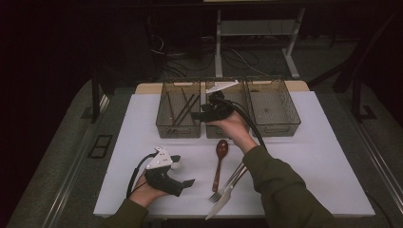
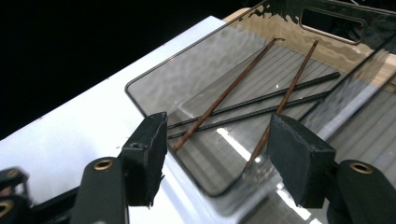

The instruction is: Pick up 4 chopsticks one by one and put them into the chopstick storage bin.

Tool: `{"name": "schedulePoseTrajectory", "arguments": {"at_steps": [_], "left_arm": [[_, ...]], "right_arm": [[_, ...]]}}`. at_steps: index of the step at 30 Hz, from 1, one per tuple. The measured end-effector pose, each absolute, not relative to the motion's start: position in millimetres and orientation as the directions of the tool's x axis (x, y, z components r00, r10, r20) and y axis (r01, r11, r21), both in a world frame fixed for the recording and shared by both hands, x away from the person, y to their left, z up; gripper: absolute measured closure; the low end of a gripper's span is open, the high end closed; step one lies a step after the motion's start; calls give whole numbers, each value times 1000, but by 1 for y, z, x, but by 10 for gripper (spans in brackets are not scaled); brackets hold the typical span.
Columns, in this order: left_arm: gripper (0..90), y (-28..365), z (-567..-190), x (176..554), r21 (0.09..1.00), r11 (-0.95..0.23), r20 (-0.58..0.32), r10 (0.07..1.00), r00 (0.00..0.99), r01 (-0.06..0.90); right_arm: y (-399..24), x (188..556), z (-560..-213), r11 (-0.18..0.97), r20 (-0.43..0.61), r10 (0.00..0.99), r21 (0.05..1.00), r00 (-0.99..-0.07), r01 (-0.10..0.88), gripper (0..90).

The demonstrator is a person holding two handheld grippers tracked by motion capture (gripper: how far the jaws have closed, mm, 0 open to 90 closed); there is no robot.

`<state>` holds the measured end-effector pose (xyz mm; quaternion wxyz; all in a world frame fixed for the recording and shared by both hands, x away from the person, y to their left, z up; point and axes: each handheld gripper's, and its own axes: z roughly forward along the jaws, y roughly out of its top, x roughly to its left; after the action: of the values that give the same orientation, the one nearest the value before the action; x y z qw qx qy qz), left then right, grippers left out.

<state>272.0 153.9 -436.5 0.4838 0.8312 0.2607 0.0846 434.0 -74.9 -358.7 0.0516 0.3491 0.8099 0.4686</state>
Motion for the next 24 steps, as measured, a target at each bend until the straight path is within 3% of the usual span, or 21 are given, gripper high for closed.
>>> {"name": "schedulePoseTrajectory", "arguments": {"at_steps": [24], "left_arm": [[0, 153, -438, 273, 841, -400, -113, 528, 842, 364]], "right_arm": [[-185, 369, -368, 249, 199, 636, 862, -746, 442, 260]]}}
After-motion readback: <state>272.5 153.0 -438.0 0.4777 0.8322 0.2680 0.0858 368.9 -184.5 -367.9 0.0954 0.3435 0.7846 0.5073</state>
